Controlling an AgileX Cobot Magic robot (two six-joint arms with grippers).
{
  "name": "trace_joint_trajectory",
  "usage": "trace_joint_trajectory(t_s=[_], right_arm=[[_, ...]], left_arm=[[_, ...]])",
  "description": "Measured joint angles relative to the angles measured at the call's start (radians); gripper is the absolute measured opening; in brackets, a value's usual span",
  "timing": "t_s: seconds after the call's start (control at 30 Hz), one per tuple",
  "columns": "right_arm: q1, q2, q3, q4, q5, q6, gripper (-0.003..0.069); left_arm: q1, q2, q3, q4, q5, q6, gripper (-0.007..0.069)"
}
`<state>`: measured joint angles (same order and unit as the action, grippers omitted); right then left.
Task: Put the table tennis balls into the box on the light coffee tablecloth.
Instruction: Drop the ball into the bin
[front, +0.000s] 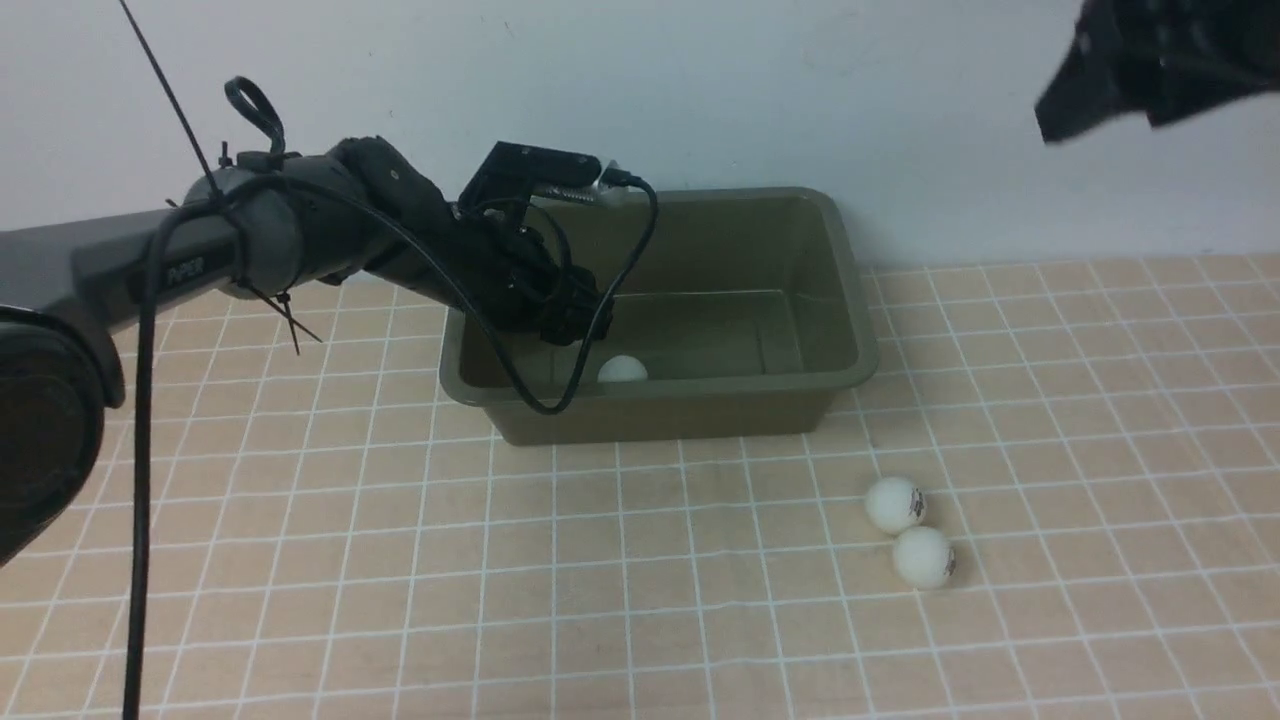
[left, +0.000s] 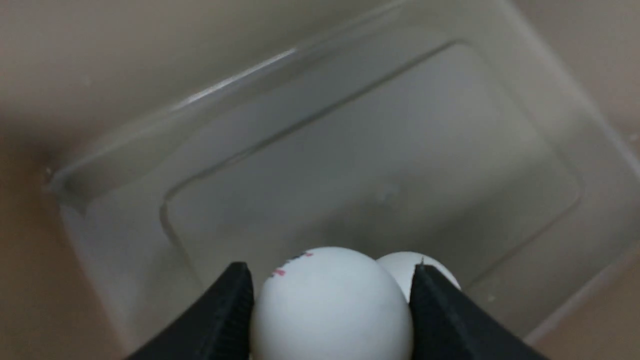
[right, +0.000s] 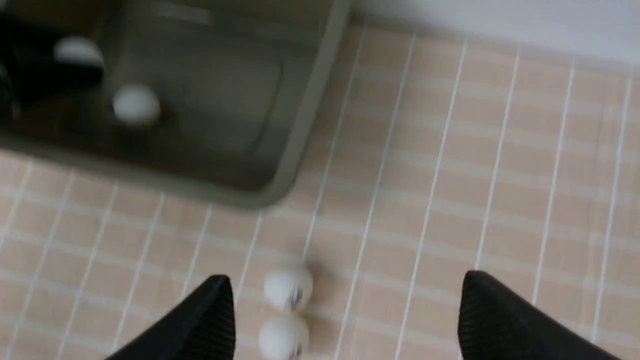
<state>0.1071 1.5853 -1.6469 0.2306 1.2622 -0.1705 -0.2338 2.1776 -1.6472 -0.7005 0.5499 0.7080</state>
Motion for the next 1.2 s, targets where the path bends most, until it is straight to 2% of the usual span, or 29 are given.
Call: trace_joint_trajectory(t_s=[0.2,0.4,0.47,0.67,0.8,1.0,1.13,1.2], right_arm=[[0.023,-0.069,0.263,0.023,-0.004,-0.048,0.0540],[0.104,-0.071,0.415,0.024,-0.035,-0.062,0.0540],[0.152,-0.071,0.472,0.023,-0.102,-0.062,0.0540],[0.202,-0.066,0.530,0.022,-0.244,-0.046,0.0540],[0.203,-0.031,0.552,-0.035,-0.287,0.004,0.0540],[0.203,0.030,0.562,-0.059,-0.311,0.029,0.0540],[0.203,0.075,0.562,-0.051,-0.357,0.031,0.0540],[0.204,0.099,0.562,-0.049,-0.378,0.031,0.0540]], left_arm=[[-0.002,0.059,-0.093,0.083,0.074,-0.086,0.0319],[-0.012,0.100,-0.178,0.175,0.148,-0.113,0.0319],[-0.017,0.106,-0.210,0.191,0.160,-0.127,0.0323],[-0.018,0.106,-0.266,0.198,0.181,-0.137,0.0382],[-0.019,0.106,-0.292,0.200,0.205,-0.138,0.0425],[-0.020,0.106,-0.307,0.203,0.226,-0.138,0.0428],[-0.020,0.096,-0.380,0.210,0.344,-0.138,0.0419],[-0.020,0.075,-0.426,0.210,0.420,-0.139,0.0391]])
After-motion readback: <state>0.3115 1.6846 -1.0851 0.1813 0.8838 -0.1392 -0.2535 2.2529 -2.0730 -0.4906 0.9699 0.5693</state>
